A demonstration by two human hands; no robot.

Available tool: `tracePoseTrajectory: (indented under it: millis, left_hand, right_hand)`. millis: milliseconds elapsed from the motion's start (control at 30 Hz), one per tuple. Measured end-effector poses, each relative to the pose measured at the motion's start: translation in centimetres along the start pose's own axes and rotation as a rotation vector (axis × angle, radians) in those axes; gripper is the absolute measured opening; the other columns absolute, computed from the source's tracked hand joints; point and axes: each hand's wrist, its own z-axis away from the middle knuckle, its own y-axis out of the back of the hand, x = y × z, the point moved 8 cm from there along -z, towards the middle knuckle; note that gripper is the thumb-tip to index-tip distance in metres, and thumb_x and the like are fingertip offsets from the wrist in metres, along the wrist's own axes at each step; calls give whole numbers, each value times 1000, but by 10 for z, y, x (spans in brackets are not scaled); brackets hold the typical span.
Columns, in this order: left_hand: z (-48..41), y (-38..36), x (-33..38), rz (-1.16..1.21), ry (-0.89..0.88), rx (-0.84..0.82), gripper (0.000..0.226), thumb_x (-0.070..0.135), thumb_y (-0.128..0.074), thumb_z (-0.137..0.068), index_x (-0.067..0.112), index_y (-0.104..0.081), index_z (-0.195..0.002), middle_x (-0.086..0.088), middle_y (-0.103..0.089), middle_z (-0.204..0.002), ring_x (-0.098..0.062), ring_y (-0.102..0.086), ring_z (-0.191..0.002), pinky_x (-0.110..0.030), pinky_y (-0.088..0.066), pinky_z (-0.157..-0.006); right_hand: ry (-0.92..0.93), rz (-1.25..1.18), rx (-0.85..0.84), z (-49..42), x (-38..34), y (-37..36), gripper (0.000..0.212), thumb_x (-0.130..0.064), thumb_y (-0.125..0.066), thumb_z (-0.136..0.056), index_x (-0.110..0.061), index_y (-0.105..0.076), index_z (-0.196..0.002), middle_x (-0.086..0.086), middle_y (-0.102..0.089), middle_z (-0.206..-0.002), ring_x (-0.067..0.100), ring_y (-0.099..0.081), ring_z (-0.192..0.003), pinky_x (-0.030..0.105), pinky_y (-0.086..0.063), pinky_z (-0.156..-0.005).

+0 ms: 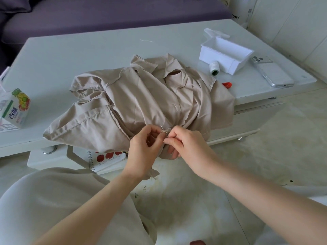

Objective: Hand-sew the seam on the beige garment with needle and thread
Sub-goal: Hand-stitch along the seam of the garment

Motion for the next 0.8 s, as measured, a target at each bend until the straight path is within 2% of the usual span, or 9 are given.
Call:
tracePoseTrajectory:
  millis: [233, 533, 700, 800]
  left_hand:
    - [-1, 1, -1, 15, 11, 6, 12, 14, -60, -91, 19, -60, -80, -2, -55, -60, -12, -45, -54, -26, -42, -52]
    - [2, -1, 0, 39, 3, -30, 17, 12, -58, -92, 21, -58, -78, 2, -54, -59, -11, -45, -54, -24, -41, -52]
    - [0, 0, -2, 38, 24, -10, 12, 13, -58, -93, 17, -58, -81, -3, -54, -59, -13, -44, -53, -24, -42, -51]
    - [-3, 6, -3, 30, 41, 55, 11, 10, -57, -93, 13, -57, -82, -2, -52, -58, -9, -43, -51, -15, -40, -48]
  right_hand:
    - [45, 93, -6, 3, -4, 0, 15, -23, -50, -97, -20, -52, -82, -6, -64, -66, 6, -61, -57, 24, -50, -63]
    - [9, 72, 15, -2, -5, 1, 16, -24, -48, -98, -19, -55, -84, -5, -65, -64, 7, -60, -54, 34, -53, -66]
    - [31, 136, -35, 4, -6, 0, 18, -29, -45, -99, -22, -56, -86, -9, -63, -61, 3, -53, -54, 29, -49, -65]
    - [103, 166, -72, 11, -10, -2, 17, -29, -46, -99, -24, -53, -84, -9, -63, -62, 5, -51, -51, 22, -41, -56]
